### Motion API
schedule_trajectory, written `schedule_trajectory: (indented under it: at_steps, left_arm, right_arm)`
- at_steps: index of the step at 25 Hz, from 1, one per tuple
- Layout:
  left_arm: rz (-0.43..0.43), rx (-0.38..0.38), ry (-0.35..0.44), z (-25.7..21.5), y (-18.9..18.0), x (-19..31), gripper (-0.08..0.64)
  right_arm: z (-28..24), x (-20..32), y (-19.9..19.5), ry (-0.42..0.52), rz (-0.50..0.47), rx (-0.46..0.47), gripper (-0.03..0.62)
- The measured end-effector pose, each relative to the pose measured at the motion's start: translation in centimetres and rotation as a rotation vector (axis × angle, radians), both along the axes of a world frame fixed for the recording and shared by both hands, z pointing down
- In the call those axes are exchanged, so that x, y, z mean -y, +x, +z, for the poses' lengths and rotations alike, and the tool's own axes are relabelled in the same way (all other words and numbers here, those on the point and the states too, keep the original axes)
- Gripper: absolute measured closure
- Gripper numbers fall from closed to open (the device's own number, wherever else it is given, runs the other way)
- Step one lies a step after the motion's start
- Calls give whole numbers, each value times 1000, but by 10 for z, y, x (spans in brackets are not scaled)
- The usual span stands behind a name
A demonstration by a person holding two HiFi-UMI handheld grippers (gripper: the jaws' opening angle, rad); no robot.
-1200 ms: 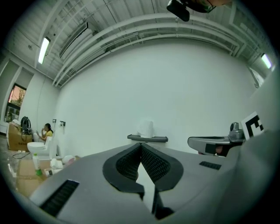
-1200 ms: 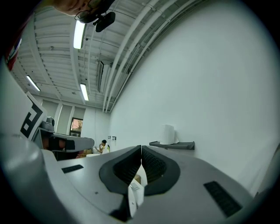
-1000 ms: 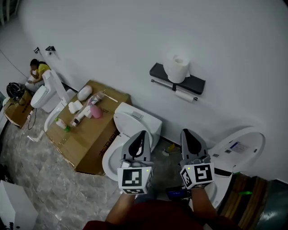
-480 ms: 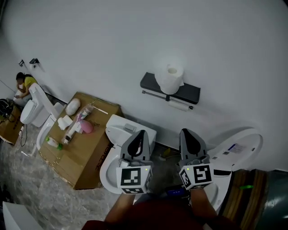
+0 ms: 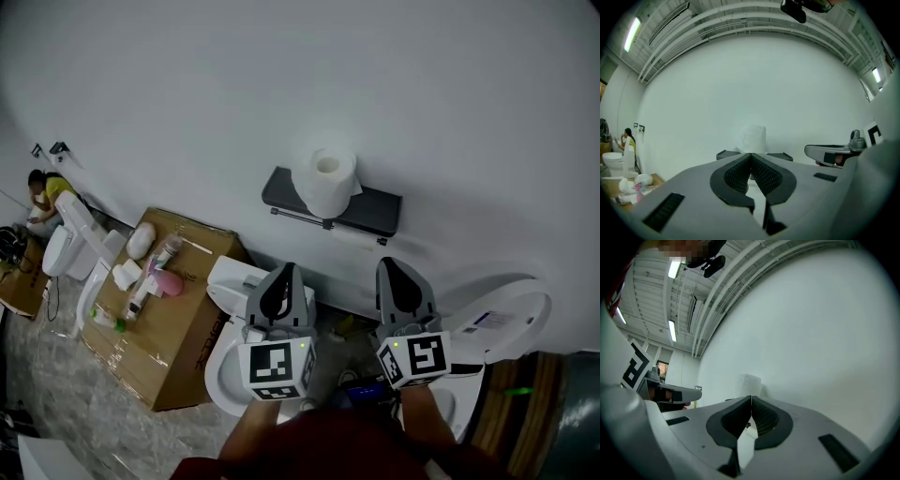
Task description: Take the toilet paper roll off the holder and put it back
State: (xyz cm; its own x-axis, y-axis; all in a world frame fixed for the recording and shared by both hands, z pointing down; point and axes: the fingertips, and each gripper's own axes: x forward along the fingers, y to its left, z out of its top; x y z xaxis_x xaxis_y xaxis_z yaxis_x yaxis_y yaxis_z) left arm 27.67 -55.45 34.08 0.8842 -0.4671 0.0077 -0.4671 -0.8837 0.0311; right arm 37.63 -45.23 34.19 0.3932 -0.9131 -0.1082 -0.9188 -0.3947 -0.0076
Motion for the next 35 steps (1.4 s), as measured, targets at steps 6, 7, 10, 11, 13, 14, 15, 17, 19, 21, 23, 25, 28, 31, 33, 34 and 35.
schedule_trajectory:
  at_steps: [6,7,10,11,13,14,15,17,19,21,23,25,28,31,33,34,35]
  left_arm:
    - [0,-10,13,-4,29,8,545]
    - [-1,-12,15,-4,33,9,545]
    - [8,1,27,-6,47,12,541]
    - [16,8,30,-7,52,13,521]
    - [36,15,29,-8,64,13,443]
    - [47,14,27,-9,70,13,409]
    - [55,12,25,-10,77,13,379]
    - [65,13,22,-12,89,15,273]
    - [68,15,16,-14,100,17,221]
    - [66,18,16,-15,111,21,190]
    - [57,25,16,-14,122,28,170]
    - [41,26,10,-13,132,37,156]
    - [20,15,-11,-10,143,49,147]
    - [7,34,6,-8,155,56,144]
    - [5,50,28,-7,161,58,140]
    - [4,52,35,-7,164,60,138]
    - [3,53,38,-7,167,61,138]
  right_arm:
    - [5,9,25,-10,-9,0,574]
    - [6,10,29,-11,-7,2,574]
    - [8,11,38,-12,0,6,574]
    - [7,11,41,-12,1,5,574]
    - [7,11,45,-11,3,3,574]
    - [7,11,47,-10,5,4,574]
    - [8,10,49,-9,8,5,574]
    - [11,8,54,-7,16,14,574]
    - [12,6,58,-6,22,18,574]
    - [13,5,61,-9,24,16,574]
    - [14,5,64,-10,28,20,574]
    - [16,4,69,-10,34,25,574]
    - [19,4,73,-11,37,32,574]
    - [22,5,72,-14,32,44,574]
    - [24,6,71,-18,29,49,574]
    - [25,6,71,-19,30,51,574]
    - [26,6,72,-19,31,54,574]
